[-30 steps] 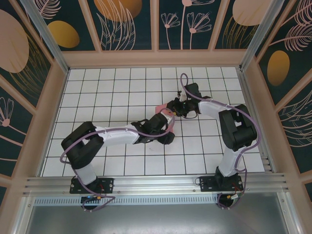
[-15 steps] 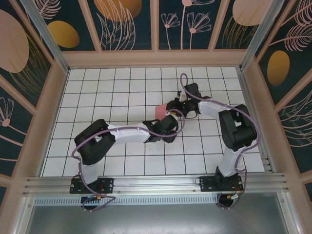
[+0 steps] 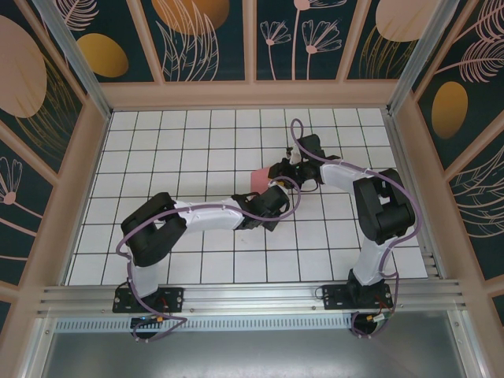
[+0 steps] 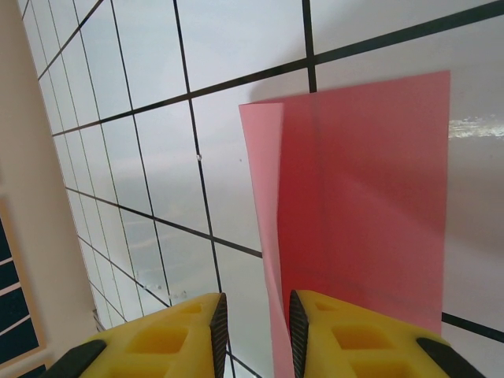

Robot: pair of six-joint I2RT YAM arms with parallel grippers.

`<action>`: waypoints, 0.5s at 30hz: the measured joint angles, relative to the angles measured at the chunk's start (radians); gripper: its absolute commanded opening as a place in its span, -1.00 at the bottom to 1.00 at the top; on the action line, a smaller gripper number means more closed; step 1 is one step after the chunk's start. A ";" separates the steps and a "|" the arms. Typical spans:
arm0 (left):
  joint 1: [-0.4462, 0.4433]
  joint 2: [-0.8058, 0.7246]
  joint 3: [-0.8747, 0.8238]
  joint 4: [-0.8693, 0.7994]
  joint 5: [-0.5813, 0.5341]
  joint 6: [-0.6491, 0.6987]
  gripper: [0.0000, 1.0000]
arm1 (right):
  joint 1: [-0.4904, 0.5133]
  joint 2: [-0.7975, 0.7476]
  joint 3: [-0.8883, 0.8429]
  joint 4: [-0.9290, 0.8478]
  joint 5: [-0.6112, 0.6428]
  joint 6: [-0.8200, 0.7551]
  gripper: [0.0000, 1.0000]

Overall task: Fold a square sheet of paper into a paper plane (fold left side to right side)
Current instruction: Fold the triangle a second time at the center of the table.

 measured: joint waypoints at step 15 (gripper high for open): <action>0.003 -0.001 0.026 -0.022 0.050 0.003 -0.96 | -0.002 -0.031 -0.009 -0.001 0.040 -0.027 0.08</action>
